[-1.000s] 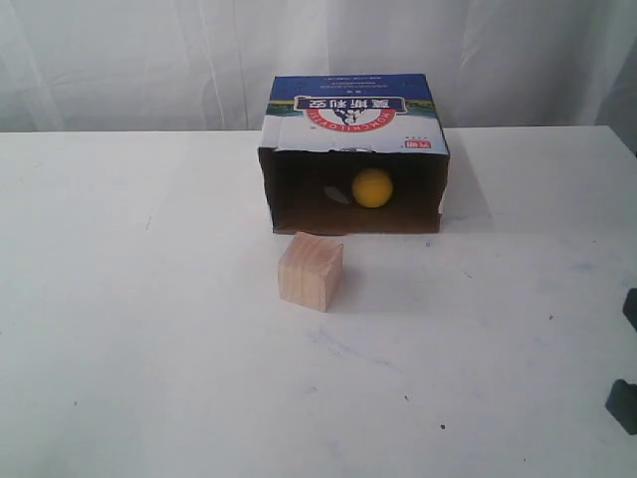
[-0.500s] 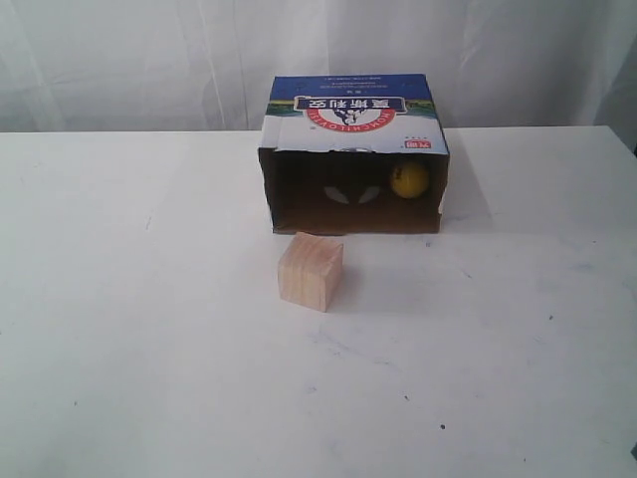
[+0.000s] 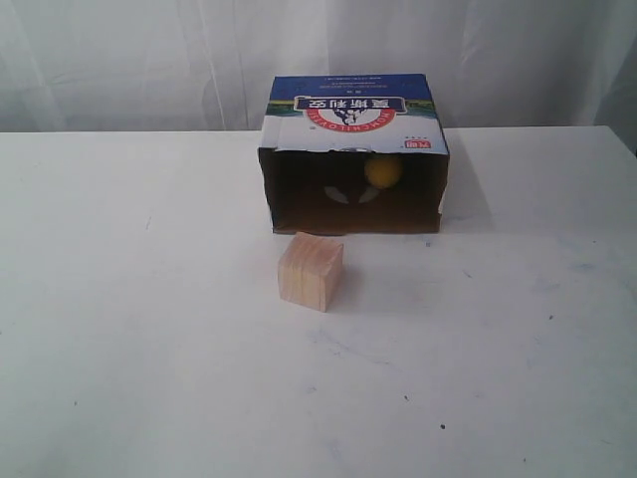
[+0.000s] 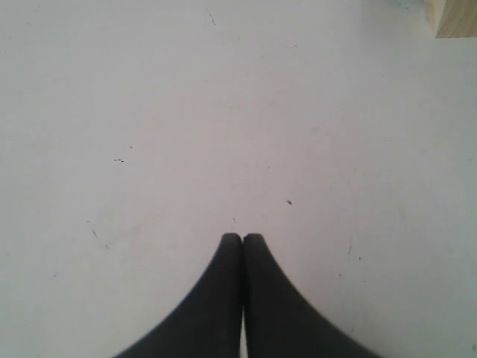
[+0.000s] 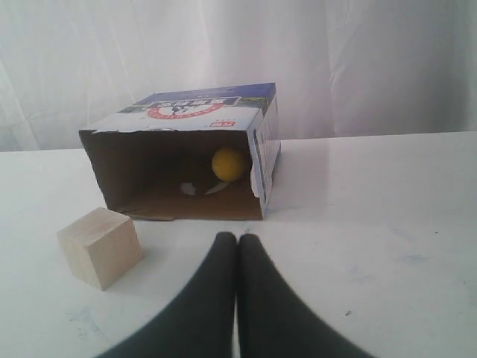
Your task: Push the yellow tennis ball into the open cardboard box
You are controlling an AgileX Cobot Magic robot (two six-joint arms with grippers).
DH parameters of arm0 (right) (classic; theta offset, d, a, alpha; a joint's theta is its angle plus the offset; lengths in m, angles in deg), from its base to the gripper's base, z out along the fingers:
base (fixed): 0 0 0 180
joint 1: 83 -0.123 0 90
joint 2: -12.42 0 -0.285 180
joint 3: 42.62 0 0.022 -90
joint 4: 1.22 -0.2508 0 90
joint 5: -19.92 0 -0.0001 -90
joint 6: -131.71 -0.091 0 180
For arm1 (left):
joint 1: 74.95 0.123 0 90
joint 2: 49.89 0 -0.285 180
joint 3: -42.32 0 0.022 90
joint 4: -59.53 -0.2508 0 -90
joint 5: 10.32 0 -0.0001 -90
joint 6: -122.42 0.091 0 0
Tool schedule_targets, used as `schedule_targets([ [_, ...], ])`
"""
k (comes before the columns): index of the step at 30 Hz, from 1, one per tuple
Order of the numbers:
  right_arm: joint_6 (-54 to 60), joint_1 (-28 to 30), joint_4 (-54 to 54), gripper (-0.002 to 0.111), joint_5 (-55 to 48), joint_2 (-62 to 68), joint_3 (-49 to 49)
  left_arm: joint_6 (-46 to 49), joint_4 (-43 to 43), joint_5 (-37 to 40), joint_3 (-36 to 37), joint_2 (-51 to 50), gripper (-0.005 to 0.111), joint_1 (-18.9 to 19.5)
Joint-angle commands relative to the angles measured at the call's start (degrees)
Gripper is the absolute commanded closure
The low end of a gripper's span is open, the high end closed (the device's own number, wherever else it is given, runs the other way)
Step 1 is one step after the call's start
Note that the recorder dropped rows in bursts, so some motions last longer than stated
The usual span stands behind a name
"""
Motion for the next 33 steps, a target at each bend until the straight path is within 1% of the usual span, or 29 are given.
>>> schedule_targets([
  [1,0.1,0.2,-0.2,0.108,-0.1,-0.4,-0.2,0.1,-0.1,0.9,0.2,0.3,0.107,-0.3],
  [9,0.6,0.2,0.2,0.108,-0.1,-0.4,-0.2,0.1,-0.1,0.9,0.2,0.3,0.107,-0.3],
  [16,10.3,0.2,0.2,0.108,-0.1,-0.4,-0.2,0.1,-0.1,0.9,0.2,0.3,0.107,-0.3],
  [33,10.6,0.2,0.2,0.108,-0.1,-0.4,-0.2,0.1,-0.1,0.9,0.2,0.3,0.107,-0.3],
])
